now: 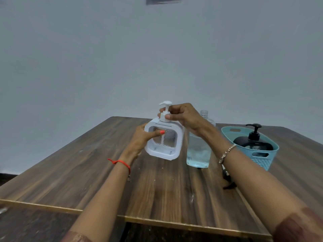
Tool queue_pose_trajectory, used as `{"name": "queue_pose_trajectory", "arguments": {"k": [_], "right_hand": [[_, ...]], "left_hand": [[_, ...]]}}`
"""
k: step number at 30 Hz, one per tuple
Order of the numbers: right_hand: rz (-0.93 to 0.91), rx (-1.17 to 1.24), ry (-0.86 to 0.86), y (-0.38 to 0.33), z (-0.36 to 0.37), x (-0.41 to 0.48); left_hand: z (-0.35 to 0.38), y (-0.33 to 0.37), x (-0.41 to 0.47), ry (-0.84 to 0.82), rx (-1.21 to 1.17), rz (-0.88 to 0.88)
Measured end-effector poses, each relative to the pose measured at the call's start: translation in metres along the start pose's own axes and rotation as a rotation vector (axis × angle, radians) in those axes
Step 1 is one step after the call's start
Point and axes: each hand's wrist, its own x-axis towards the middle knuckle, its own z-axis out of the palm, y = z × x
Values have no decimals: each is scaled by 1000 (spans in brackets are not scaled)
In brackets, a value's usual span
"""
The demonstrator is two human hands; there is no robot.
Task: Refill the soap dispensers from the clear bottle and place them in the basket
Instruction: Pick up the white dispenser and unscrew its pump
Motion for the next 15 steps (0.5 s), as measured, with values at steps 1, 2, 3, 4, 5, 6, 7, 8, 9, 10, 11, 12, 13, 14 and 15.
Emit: {"name": "queue_pose_trajectory", "arguments": {"k": [1,2,3,4,5,6,7,8,9,10,11,12,13,14,15], "right_hand": [[20,74,-87,-3,-6,-2],[45,142,-148,-5,-13,-3],[66,178,-170,-7,-16,-5],[79,170,-154,-9,-17,-6],[81,97,-101,-10,-16,-7],[72,-31,-28,-11,-12,-8],[55,-188,48,-12,-8,-9],[37,-317,118,-13,-4,-9],[29,-370,174,-13,-2,-9],[31,-348,202,-15,-2,-10],[44,-269,204,-17,-5,-11],[56,-186,193,-18,-8,-11],[64,-133,181,-19,-12,-11],[65,-123,174,-19,-13,-11],[59,-133,173,-20,-11,-12]], "left_hand": [[1,3,-1,-14,12,1],[4,5,-2,-18,25,0],[6,7,-3,-11,30,-5],[8,8,-3,1,25,-7],[11,9,-4,16,22,-5],[13,9,-4,33,23,-2],[15,11,-4,47,18,2],[17,11,-4,62,4,5],[18,12,-4,75,-15,5],[19,13,-4,85,-39,4],[19,13,-4,97,-57,3],[19,13,-3,107,-64,7],[18,13,-3,119,-53,8],[17,13,-2,131,-36,6],[16,14,-2,140,-17,5]]}}
